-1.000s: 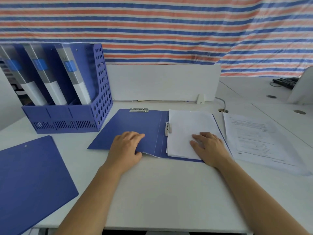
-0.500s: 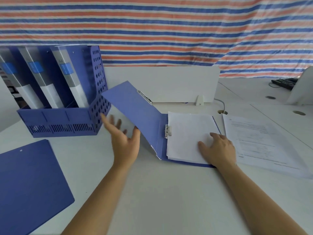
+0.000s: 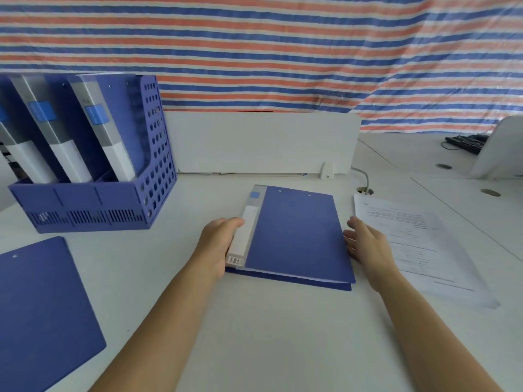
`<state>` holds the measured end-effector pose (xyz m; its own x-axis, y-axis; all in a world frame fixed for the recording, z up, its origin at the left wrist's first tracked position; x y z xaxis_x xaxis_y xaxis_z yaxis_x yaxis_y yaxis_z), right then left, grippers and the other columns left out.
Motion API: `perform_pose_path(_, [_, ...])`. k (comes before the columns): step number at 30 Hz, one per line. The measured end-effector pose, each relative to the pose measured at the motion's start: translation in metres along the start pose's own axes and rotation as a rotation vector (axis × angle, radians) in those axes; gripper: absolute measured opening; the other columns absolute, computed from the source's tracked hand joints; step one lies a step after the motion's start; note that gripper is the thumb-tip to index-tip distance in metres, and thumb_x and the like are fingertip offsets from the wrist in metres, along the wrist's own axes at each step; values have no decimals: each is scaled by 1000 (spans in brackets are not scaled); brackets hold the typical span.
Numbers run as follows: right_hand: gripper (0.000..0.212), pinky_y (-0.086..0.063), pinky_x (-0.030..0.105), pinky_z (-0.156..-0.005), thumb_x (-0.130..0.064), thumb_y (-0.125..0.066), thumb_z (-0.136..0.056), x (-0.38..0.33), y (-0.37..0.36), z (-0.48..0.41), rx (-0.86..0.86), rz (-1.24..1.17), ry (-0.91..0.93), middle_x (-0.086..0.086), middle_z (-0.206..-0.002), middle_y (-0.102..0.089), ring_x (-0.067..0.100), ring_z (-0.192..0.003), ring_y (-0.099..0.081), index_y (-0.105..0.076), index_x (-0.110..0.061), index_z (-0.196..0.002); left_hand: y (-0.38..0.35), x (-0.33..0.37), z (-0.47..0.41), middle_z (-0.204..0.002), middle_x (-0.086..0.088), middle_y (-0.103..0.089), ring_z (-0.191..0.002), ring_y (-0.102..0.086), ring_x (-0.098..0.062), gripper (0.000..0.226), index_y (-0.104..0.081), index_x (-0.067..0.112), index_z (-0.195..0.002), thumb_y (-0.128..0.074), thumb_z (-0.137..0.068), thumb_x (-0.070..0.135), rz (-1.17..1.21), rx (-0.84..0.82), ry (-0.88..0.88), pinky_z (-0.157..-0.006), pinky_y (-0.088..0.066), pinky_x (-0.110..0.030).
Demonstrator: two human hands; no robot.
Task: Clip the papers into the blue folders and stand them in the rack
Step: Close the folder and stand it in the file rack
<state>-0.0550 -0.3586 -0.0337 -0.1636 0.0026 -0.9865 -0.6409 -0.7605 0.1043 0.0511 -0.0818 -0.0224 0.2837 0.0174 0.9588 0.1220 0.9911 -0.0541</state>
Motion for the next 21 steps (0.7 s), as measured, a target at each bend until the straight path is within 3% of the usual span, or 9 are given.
perform_pose_path(1, [37,-51,44,-92,-40,-52,-95,-1,0,2,-6,43,28,17,-108,-67,36,-102,-63,-67,-10,-108,3,-1,0,-93,-13,-62,-77,-63,-24,17,-57,11,-92,-63,-86,26,91,15,48,-67,-50,-35])
perform_pose_path(3, [30,-48,39,-86,-33,-55,-94,-5,-2,6,-29,137,81,13,-105,-68,29,-95,-60,-69,-9,-103,10,-2,-4,-93,-10,-56,-72,-59,-21,16,-56,11,-96,-63,-87,22,186,35,100,-61,-49,-33])
perform_pose_path(6, [39,-44,48,-101,-24,-56,-95,-7,-5,7,-52,254,131,19,-122,-60,37,-114,-55,-58,4,-121,13,-5,-8,-80,-10,-55,-56,-49,-18,23,-54,10,-100,-64,-86,25,193,-48,145,-52,-38,-30])
perform_pose_path(9, [44,-42,32,-95,-27,-58,-94,-5,-8,7,-114,260,129,2,-131,-61,21,-111,-56,-55,-17,-137,13,-12,-6,-71,-6,-59,-52,-49,-17,28,-61,7,-101,-66,-85,29,55,-99,130,-48,-33,-26])
perform_pose_path(11, [45,-37,26,-90,-28,-57,-95,-5,-11,7,-160,263,141,-5,-130,-60,15,-109,-53,-53,-22,-139,14,-14,-4,-82,-10,-68,-63,-61,-25,24,-65,4,-96,-67,-85,26,-7,-80,93,-54,-46,-29])
perform_pose_path(14, [51,-40,30,-98,-31,-59,-94,-3,-16,7,-186,208,125,-8,-133,-55,15,-115,-54,-47,-20,-142,19,-10,-2,-98,-15,-73,-91,-68,-34,24,-68,5,-106,-68,-86,18,29,-35,58,-81,-56,-42])
perform_pose_path(17, [63,-38,41,-111,-40,-60,-92,0,-19,5,-175,101,94,-6,-145,-49,19,-125,-53,-38,-22,-149,22,5,1,-103,-11,-72,-97,-66,-30,26,-66,16,-115,-63,-89,14,144,-68,-64,-85,-54,-44])
perform_pose_path(21, [43,-44,32,-98,-37,-54,-97,-14,-31,13,-287,42,177,-12,-124,-65,9,-114,-61,-48,-34,-140,25,36,12,-118,-5,-69,-105,-65,-23,34,-63,19,-124,-58,-92,9,320,-206,-301,-88,-52,-39])
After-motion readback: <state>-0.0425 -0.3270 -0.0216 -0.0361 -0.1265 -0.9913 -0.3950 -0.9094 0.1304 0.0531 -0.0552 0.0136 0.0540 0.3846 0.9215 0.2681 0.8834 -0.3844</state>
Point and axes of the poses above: each hand's wrist, its own z-axis away from the middle knuckle, its own y-axis out of the back of the hand, x = y × z, the point moved 6 cm from there along -z, towards the middle knuckle
